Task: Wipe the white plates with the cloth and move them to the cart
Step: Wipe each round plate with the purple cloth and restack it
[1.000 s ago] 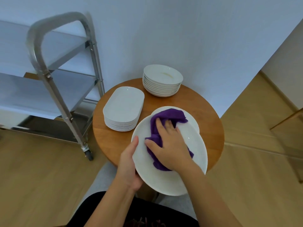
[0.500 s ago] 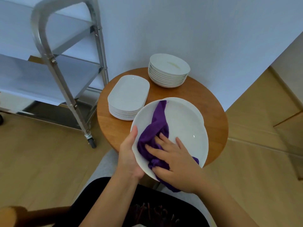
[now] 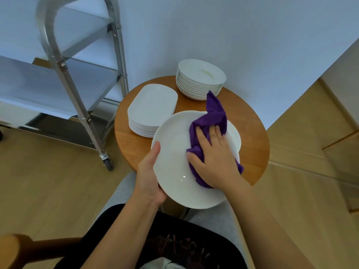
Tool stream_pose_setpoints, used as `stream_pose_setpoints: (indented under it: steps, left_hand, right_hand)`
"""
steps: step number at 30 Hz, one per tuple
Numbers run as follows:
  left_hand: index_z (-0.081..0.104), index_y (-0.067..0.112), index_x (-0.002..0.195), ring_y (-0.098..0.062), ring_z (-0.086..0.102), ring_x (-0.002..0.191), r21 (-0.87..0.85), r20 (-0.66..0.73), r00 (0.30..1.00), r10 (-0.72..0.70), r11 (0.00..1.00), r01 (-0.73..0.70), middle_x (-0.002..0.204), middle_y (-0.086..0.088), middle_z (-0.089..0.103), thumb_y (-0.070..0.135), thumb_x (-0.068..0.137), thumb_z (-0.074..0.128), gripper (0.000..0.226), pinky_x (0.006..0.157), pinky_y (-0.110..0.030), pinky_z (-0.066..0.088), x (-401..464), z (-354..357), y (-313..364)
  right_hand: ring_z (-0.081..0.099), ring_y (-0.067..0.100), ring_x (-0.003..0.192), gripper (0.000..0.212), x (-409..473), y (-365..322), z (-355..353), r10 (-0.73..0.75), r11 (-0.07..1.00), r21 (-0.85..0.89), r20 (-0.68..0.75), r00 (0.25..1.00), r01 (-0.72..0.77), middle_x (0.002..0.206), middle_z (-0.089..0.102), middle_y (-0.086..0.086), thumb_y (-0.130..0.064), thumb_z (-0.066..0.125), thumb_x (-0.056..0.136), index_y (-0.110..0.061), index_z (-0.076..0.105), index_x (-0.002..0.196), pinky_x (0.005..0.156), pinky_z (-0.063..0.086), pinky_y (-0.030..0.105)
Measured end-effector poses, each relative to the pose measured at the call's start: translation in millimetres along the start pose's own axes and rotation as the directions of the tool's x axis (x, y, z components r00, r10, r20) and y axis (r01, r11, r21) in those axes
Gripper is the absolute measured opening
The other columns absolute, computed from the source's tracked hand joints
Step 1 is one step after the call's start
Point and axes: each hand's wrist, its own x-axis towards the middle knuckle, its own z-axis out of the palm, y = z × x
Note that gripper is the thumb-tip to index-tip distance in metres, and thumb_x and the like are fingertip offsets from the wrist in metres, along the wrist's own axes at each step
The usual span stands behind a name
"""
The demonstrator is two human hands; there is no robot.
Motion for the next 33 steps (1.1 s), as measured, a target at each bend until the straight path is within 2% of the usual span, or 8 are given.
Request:
stream_pose_setpoints:
  steps: [7,10,14,20,24,27,30,33]
  left_hand:
    - [0.063,0.013,0.122,-0.028,0.062,0.111,-0.061,0.0,0.999,-0.053,0.997,0.053,0.121,-0.015,0.064,0.042,0.087,0.046,0.048,0.09,-0.04,0.053,-1.6,-5.3,1.4]
    - [0.063,0.013,0.122,-0.027,0.064,0.108,-0.092,-0.028,0.999,-0.043,0.995,0.04,0.117,-0.013,0.066,0.042,0.084,0.05,0.05,0.085,-0.037,0.055,-1.2,-6.8,-2.0]
    - [0.069,0.013,0.112,-0.025,0.064,0.108,-0.093,0.008,1.0,-0.027,0.995,0.027,0.117,-0.013,0.066,0.04,0.088,0.046,0.043,0.085,-0.036,0.055,2.4,1.6,-0.2]
    - [0.069,0.019,0.109,-0.025,0.07,0.09,-0.033,0.015,1.0,-0.006,0.999,0.007,0.102,-0.008,0.073,0.042,0.082,0.047,0.042,0.067,-0.036,0.058,0.0,1.3,11.1]
    - [0.06,0.028,0.112,-0.024,0.071,0.086,-0.071,-0.026,0.998,0.052,0.996,-0.054,0.097,-0.002,0.074,0.044,0.08,0.048,0.038,0.065,-0.038,0.059,0.1,-3.6,20.4]
    - [0.061,0.029,0.11,-0.023,0.072,0.084,-0.091,-0.04,0.999,0.026,0.995,-0.029,0.097,-0.002,0.074,0.047,0.081,0.047,0.037,0.064,-0.038,0.059,2.0,0.9,13.1]
    - [0.06,0.026,0.115,-0.026,0.071,0.087,-0.077,-0.09,0.996,0.026,0.996,-0.033,0.102,-0.005,0.073,0.047,0.076,0.052,0.045,0.071,-0.04,0.058,6.6,6.1,10.7]
    - [0.064,0.026,0.104,-0.024,0.072,0.078,-0.057,-0.164,0.984,0.074,0.995,-0.084,0.093,-0.004,0.075,0.043,0.083,0.053,0.029,0.06,-0.037,0.058,8.7,7.0,10.1]
  right_hand:
    - [0.029,0.022,0.135,0.063,-21.6,-58.4,15.0,-0.246,0.953,0.171,-0.033,0.969,0.248,0.149,0.035,0.009,-0.041,0.042,0.088,-0.021,0.03,0.146,0.113,0.024,0.038]
    - [0.029,0.019,0.136,0.058,-24.8,-60.3,11.7,-0.354,0.908,0.243,0.011,0.935,0.341,0.147,0.039,0.007,-0.03,0.043,0.088,-0.017,0.037,0.143,0.115,0.017,0.031]
    - [0.034,0.021,0.134,0.059,-14.4,-48.7,2.3,-0.386,0.913,0.134,-0.016,0.922,0.384,0.145,0.041,0.007,-0.037,0.043,0.089,-0.017,0.036,0.144,0.115,0.023,0.036]
    - [-0.005,0.015,0.146,0.071,16.1,-5.5,-7.5,-0.161,0.987,-0.019,-0.043,0.986,0.16,0.16,0.004,-0.001,-0.059,0.026,0.089,-0.034,0.003,0.151,0.114,-0.011,0.03]
    - [-0.01,0.015,0.146,0.078,-0.8,12.4,1.8,-0.058,0.992,-0.112,0.005,0.998,0.058,0.161,-0.004,-0.003,-0.069,0.014,0.085,-0.033,-0.007,0.15,0.113,-0.014,0.031]
    - [0.004,0.019,0.146,0.087,-21.8,0.2,8.4,-0.007,0.999,0.033,0.074,0.997,0.005,0.159,0.006,-0.002,-0.079,0.014,0.078,-0.034,-0.004,0.15,0.118,0.004,0.035]
    - [0.022,0.011,0.134,0.1,-47.5,-20.3,9.0,-0.043,0.957,0.288,0.196,0.98,-0.016,0.149,0.016,-0.012,-0.089,0.031,0.065,-0.042,-0.005,0.146,0.107,0.028,0.027]
    - [0.04,0.011,0.121,0.102,-64.7,-37.0,10.9,-0.129,0.969,0.233,0.17,0.977,0.088,0.138,0.038,-0.008,-0.077,0.06,0.059,-0.039,0.019,0.145,0.098,0.034,0.026]
